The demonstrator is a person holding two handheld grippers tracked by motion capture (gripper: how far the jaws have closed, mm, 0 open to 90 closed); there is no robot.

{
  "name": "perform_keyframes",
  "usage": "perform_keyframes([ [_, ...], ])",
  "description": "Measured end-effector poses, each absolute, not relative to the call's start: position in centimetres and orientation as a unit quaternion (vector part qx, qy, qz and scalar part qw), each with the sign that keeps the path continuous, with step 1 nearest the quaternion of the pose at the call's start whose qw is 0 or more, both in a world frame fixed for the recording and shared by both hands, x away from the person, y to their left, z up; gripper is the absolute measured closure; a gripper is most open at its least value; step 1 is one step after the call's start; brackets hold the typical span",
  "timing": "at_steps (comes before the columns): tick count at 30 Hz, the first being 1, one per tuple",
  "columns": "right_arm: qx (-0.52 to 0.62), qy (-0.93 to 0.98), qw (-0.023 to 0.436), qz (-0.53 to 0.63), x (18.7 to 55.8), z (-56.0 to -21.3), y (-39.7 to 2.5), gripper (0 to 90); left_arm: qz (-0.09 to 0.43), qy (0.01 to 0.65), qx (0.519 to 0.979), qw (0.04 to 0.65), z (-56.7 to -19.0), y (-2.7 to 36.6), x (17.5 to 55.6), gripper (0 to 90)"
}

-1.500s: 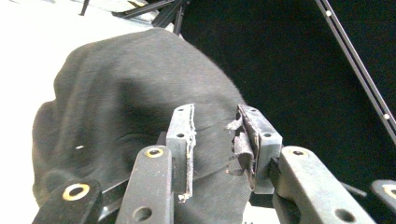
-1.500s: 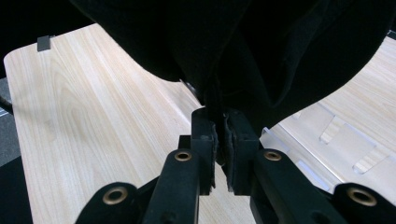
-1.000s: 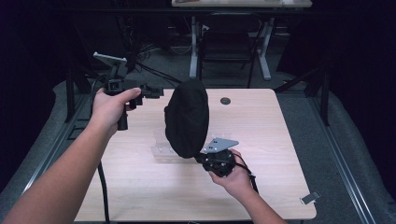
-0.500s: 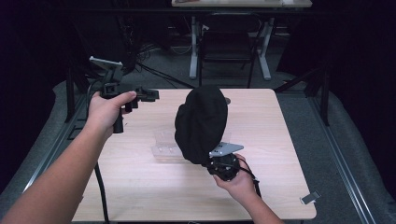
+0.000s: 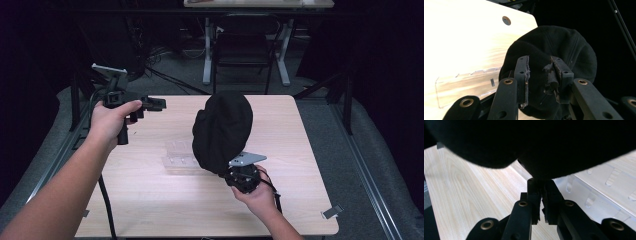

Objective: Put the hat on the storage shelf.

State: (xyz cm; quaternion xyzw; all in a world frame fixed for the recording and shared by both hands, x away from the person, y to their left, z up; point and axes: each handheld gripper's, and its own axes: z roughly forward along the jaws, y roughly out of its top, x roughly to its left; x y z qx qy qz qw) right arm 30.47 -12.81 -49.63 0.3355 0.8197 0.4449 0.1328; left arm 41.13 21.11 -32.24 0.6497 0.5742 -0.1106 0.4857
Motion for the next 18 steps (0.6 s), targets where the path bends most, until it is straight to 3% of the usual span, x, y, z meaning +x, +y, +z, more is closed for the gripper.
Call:
perform_keyframes([
  [8,0.321,0.831,0.142,0.432,30.4,-49.8,-13.0,85.0,-0.111,0.577,0.649,0.483,-32.5,21.5,41.1,69.2],
  [13,0.267,0.869,0.200,0.367,30.3,-50.2,-11.7,85.5,-0.109,0.580,0.647,0.483,-32.4,21.9,41.0,69.2],
  [18,0.303,0.845,0.163,0.409,31.4,-49.8,-12.1,85.4,-0.109,0.582,0.644,0.485,-32.5,22.1,41.0,69.2],
])
